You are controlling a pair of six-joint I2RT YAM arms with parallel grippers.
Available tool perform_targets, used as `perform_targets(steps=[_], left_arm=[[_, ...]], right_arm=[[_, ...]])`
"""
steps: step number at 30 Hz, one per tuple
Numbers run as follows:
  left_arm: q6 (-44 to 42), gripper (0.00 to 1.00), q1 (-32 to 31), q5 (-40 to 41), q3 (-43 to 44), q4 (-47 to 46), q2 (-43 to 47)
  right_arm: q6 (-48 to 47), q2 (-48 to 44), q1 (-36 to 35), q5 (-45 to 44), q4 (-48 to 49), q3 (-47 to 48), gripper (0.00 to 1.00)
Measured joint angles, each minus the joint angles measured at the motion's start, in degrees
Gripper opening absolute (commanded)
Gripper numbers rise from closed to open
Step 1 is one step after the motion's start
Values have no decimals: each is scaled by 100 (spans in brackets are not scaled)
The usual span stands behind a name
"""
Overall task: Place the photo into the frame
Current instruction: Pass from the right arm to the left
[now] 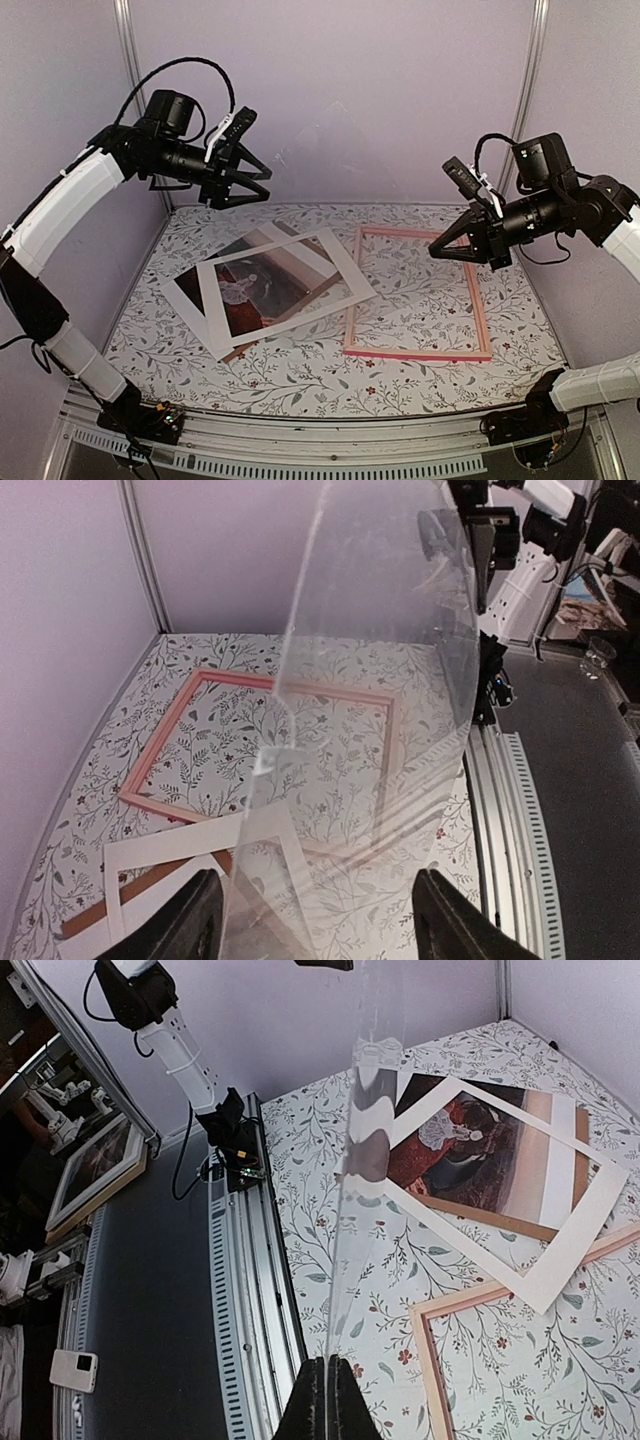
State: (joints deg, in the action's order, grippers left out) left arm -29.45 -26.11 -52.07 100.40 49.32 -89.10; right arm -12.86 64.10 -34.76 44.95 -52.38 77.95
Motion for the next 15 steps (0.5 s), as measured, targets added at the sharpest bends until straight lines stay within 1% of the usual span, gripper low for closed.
perform_targets(steps=[4, 8, 12, 15], left_arm=[[28, 57, 4, -33, -192, 11, 37], [81, 45, 4, -17, -328, 37, 37], [114, 38, 4, -24, -396, 66, 46], [155, 36, 4, -22, -612, 74, 116]], right_arm=[[28, 114, -7, -120, -26, 11, 0], [66, 199, -9, -247, -52, 22, 0], [118, 229, -9, -433, -87, 122, 0], [140, 280, 2, -573, -105, 229, 0]])
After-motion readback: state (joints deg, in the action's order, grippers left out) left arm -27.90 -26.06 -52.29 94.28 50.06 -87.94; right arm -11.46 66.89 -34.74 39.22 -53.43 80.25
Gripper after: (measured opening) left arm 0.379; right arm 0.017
